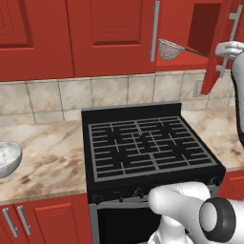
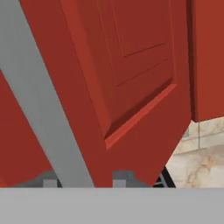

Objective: Open the cabinet and setup a tea strainer by placing it in the bowl upright.

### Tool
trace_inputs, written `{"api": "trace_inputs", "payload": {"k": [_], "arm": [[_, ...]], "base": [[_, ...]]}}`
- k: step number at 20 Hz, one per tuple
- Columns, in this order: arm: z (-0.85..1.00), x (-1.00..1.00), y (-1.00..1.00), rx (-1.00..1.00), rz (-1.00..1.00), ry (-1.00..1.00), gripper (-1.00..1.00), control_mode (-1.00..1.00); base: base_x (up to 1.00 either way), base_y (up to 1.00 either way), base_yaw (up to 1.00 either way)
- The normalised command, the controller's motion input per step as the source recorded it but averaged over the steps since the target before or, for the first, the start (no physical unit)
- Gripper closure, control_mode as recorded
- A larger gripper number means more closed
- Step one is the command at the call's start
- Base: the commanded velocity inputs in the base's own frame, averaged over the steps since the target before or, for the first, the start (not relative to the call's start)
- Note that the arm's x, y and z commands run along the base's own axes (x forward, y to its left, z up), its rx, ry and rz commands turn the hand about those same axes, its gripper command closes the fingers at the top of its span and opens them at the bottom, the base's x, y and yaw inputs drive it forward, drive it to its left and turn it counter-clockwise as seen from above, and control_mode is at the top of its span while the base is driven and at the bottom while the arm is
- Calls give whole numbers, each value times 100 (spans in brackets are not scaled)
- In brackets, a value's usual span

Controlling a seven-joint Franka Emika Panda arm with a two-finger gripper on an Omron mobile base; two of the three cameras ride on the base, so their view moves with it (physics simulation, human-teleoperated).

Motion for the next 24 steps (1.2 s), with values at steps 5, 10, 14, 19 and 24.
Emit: {"api": "trace_inputs", "payload": {"k": [5,10,14,19,24], "arm": [[0,-92,-49,2,-15,-2,100,-100],[3,-56,-4,-1,-17,0,-100,-100],[16,-51,2,-6,-17,0,-100,-100],[30,-35,66,-26,-24,7,-100,-100],[8,2,68,-38,-18,31,-100,-100]], "base": [[0,0,0],[0,0,0],[0,0,0],[0,0,0],[0,0,0]]}}
